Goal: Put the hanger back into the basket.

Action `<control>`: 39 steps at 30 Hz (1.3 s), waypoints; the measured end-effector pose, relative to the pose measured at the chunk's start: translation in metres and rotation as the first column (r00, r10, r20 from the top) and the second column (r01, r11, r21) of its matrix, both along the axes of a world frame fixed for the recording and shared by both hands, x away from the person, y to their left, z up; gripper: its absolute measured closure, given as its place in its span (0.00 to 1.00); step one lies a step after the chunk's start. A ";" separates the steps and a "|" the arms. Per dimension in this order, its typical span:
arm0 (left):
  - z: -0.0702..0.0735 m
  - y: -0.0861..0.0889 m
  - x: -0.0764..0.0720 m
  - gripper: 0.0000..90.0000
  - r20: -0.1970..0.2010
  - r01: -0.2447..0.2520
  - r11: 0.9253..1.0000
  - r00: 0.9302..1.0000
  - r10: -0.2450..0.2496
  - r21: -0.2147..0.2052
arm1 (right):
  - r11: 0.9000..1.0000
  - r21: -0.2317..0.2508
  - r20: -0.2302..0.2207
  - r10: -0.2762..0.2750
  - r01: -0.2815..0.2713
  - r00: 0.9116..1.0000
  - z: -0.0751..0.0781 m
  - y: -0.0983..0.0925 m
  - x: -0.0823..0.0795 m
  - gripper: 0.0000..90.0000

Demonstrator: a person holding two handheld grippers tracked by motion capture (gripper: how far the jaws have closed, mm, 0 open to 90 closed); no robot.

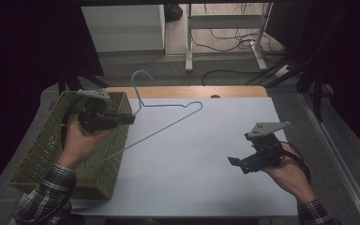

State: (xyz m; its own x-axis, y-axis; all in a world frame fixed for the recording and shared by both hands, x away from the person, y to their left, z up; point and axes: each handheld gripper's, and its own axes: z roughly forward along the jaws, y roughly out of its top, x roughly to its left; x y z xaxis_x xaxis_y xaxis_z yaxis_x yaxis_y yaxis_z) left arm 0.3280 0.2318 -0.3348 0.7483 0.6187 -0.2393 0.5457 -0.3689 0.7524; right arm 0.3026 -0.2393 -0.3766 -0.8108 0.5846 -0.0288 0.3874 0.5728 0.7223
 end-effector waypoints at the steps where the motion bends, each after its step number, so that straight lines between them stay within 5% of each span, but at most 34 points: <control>1: 0.000 0.004 -0.001 0.97 0.004 -0.015 1.000 1.000 0.015 0.002 | 1.000 0.000 0.000 0.000 0.000 1.000 0.000 0.000 0.000 0.00; 14: -0.002 0.067 -0.012 0.97 0.015 -0.173 0.985 0.985 0.173 -0.002 | 0.997 0.053 -0.029 -0.053 0.054 0.998 -0.020 -0.006 -0.011 0.00; 29: -0.021 0.127 -0.022 0.97 0.000 -0.321 0.946 0.947 0.322 -0.036 | 0.996 0.066 -0.078 -0.055 0.060 0.995 -0.042 -0.010 -0.018 0.00; 39: -0.037 0.163 -0.024 0.97 -0.003 -0.418 0.908 0.909 0.418 -0.029 | 0.996 0.068 -0.097 -0.043 0.050 0.994 -0.049 -0.011 -0.020 0.00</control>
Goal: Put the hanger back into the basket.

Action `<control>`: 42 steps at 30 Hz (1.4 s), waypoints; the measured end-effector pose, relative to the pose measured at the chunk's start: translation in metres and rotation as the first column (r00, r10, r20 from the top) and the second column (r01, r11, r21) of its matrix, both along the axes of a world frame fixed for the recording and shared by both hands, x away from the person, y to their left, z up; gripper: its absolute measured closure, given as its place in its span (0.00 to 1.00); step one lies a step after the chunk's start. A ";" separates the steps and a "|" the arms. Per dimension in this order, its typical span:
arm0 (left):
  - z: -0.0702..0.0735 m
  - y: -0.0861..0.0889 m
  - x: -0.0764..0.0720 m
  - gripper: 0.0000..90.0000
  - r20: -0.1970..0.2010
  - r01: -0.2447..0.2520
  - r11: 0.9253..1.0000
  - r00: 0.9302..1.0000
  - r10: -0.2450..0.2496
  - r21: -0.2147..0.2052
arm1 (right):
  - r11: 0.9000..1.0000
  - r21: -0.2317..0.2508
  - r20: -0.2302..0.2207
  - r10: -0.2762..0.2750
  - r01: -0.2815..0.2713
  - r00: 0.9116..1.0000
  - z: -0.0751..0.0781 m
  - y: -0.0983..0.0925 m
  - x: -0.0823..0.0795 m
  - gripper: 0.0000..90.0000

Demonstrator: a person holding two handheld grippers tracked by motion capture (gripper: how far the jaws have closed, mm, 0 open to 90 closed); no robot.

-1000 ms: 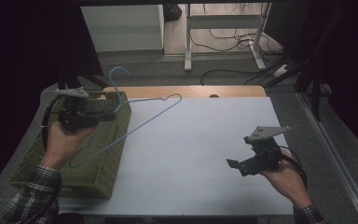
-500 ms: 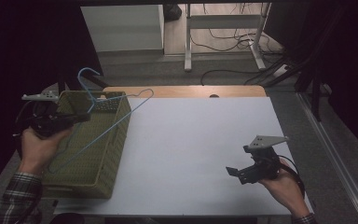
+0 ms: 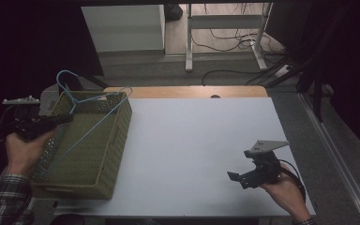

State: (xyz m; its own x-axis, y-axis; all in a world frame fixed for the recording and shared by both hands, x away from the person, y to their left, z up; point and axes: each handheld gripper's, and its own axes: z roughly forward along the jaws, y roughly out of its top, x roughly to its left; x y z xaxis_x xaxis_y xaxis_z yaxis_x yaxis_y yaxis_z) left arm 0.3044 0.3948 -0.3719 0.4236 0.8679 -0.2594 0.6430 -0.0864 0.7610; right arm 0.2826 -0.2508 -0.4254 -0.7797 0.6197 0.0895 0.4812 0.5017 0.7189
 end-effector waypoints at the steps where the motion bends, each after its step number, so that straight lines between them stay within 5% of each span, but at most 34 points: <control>1: -0.003 0.003 0.000 0.97 -0.006 -0.003 1.000 1.000 0.003 -0.005 | 1.000 0.000 -0.002 0.002 -0.002 1.000 0.000 0.000 0.000 0.00; 17: -0.023 0.033 -0.014 0.97 -0.007 -0.054 0.997 0.999 0.054 -0.063 | 1.000 -0.009 -0.026 0.014 -0.014 1.000 -0.005 0.002 -0.002 0.00; 34: -0.070 0.029 0.012 0.95 -0.110 -0.016 0.999 0.994 0.013 -0.030 | 0.999 -0.021 -0.044 0.028 -0.029 0.999 -0.011 0.003 -0.002 0.00; 38: -0.062 0.028 0.008 0.59 -0.076 -0.059 0.998 0.995 0.060 0.023 | 0.999 -0.018 -0.045 0.026 -0.027 0.999 -0.012 0.003 -0.003 0.00; 40: -0.055 0.023 0.003 0.41 -0.044 -0.046 0.999 0.998 0.047 0.025 | 1.000 -0.011 -0.042 0.015 -0.015 0.999 -0.013 0.003 -0.004 0.00; 42: -0.050 0.016 -0.002 0.34 -0.021 -0.011 1.000 1.000 0.011 0.002 | 1.000 -0.004 -0.041 0.005 -0.005 0.999 -0.014 0.002 -0.005 0.00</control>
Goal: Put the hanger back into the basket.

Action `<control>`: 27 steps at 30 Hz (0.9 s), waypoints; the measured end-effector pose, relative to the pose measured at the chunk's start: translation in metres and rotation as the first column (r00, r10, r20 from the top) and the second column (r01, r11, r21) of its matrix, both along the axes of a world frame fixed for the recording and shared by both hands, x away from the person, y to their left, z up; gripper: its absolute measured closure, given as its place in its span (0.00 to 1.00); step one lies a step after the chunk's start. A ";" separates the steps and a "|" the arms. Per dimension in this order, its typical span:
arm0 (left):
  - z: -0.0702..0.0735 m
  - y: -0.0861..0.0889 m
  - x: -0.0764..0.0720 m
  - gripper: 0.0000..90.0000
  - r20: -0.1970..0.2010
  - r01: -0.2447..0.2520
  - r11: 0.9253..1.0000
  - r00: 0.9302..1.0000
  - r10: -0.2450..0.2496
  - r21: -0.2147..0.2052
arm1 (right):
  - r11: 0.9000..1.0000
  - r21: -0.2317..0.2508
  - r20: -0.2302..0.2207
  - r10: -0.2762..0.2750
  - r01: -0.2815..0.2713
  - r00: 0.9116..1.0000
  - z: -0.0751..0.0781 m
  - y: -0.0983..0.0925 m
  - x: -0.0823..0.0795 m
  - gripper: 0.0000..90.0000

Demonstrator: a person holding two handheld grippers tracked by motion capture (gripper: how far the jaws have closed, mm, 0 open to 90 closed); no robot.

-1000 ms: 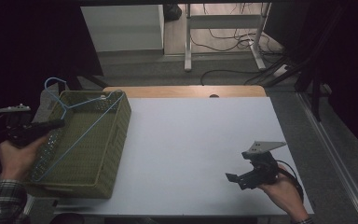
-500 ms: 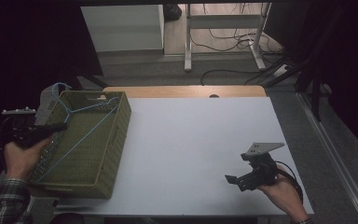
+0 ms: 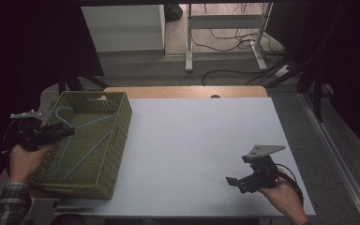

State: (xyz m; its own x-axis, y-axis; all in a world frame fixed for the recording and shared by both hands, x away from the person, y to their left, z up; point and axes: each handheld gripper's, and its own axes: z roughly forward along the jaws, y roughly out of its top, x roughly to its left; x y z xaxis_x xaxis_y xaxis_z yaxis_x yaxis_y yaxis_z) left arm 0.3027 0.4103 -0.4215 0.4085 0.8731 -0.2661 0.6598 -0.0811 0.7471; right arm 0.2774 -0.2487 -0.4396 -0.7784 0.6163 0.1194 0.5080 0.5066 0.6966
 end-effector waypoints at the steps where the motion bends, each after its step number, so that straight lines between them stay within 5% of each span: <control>1: 0.003 -0.006 -0.003 0.28 0.015 0.022 1.000 1.000 -0.022 -0.010 | 1.000 0.008 0.003 -0.006 0.006 1.000 0.000 0.000 -0.001 0.00; 9: 0.010 -0.071 -0.039 0.03 0.057 0.152 0.988 0.987 -0.153 0.015 | 0.997 0.038 0.034 -0.069 0.067 0.997 0.000 -0.006 -0.018 0.00; 19: 0.004 -0.119 -0.075 0.00 0.099 0.255 0.967 0.963 -0.252 -0.017 | 0.996 0.038 0.046 -0.087 0.085 0.995 -0.006 -0.011 -0.033 0.00; 27: -0.010 -0.145 -0.091 0.00 0.067 0.267 0.960 0.960 -0.273 0.088 | 0.993 0.034 0.056 -0.111 0.109 0.992 -0.012 -0.015 -0.041 0.00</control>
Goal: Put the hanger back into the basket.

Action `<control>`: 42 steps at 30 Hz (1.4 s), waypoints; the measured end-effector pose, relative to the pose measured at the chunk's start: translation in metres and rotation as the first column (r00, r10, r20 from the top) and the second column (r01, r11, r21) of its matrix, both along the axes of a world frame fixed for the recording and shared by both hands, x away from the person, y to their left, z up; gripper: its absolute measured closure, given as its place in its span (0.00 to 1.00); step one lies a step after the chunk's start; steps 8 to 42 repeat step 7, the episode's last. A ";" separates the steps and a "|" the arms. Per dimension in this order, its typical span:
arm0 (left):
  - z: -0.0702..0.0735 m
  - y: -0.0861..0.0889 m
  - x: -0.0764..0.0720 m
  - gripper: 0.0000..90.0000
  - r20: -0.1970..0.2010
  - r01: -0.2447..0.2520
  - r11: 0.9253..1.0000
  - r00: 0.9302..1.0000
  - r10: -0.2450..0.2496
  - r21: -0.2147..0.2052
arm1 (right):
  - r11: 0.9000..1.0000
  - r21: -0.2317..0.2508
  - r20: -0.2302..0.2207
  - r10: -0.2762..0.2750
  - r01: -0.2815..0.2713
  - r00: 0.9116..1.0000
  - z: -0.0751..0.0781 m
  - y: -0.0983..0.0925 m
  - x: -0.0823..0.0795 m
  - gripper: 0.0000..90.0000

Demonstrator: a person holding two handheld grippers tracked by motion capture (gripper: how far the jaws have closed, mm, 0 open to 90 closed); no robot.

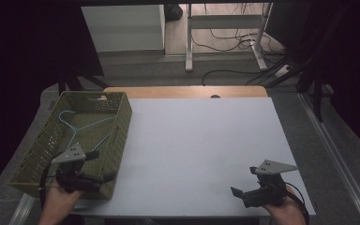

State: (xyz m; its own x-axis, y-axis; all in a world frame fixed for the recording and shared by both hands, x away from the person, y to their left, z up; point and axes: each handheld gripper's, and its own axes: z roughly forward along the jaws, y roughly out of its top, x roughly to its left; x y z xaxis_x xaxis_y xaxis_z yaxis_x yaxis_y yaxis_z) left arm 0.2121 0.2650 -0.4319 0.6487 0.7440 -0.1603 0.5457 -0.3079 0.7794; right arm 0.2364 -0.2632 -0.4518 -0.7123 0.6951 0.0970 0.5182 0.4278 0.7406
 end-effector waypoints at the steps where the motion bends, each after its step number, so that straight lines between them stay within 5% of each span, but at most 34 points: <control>1: -0.002 -0.001 -0.001 0.00 -0.004 -0.001 1.000 1.000 0.001 0.010 | 1.000 -0.005 0.003 -0.007 0.007 1.000 -0.001 -0.001 0.000 0.00; 7: -0.016 -0.004 -0.002 0.00 -0.029 -0.004 0.999 1.000 0.005 0.047 | 0.998 0.011 0.013 -0.055 0.055 0.998 -0.003 -0.008 0.002 0.00; 42: -0.016 -0.004 -0.002 0.00 -0.029 -0.004 0.999 1.000 0.005 0.047 | 0.998 0.011 0.013 -0.055 0.055 0.998 -0.003 -0.008 0.002 0.00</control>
